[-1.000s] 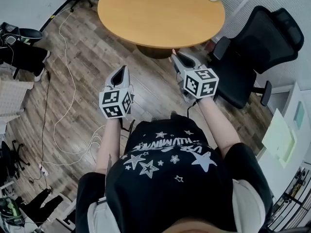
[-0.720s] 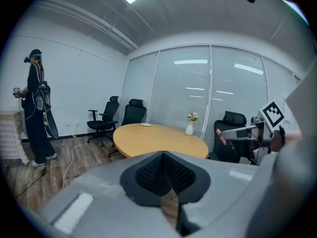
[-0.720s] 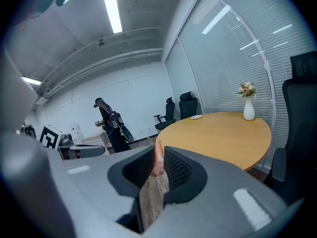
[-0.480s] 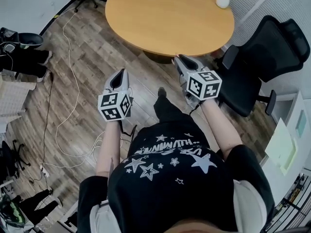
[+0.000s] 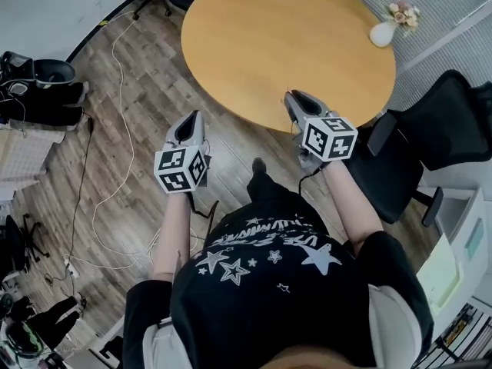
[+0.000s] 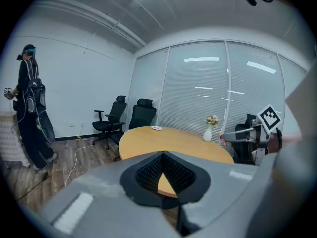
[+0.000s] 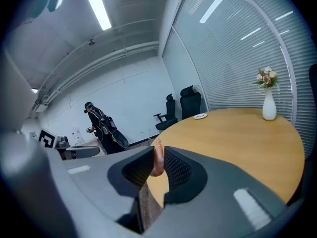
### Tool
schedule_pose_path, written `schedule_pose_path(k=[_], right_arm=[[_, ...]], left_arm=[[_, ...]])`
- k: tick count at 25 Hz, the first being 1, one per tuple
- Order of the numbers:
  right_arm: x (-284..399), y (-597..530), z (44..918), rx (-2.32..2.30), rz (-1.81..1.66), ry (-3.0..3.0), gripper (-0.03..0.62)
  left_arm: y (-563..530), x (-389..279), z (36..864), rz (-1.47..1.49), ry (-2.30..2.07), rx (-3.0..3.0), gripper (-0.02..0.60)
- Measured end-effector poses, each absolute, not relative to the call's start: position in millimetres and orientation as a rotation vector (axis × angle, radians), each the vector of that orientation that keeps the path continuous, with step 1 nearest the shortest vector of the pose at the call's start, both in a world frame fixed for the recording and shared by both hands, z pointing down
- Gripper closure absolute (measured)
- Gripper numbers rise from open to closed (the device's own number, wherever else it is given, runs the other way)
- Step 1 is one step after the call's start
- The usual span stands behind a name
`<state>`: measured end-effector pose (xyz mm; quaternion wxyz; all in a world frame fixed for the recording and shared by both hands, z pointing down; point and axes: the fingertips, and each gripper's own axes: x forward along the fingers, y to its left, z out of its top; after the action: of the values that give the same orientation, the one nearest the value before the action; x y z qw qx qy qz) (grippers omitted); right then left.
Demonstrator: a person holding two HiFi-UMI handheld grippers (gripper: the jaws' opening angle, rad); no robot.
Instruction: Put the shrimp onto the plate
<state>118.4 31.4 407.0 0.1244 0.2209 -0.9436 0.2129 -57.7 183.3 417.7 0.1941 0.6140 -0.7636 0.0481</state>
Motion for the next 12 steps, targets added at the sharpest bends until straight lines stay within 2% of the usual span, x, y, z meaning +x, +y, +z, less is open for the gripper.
schedule_pose_path(k=[12], right_arm=[[63,-106,404,0.649,0.665,-2.755,0.531]], left_arm=[[35,-113,409,0.149,-2.11,1.769,0.58]])
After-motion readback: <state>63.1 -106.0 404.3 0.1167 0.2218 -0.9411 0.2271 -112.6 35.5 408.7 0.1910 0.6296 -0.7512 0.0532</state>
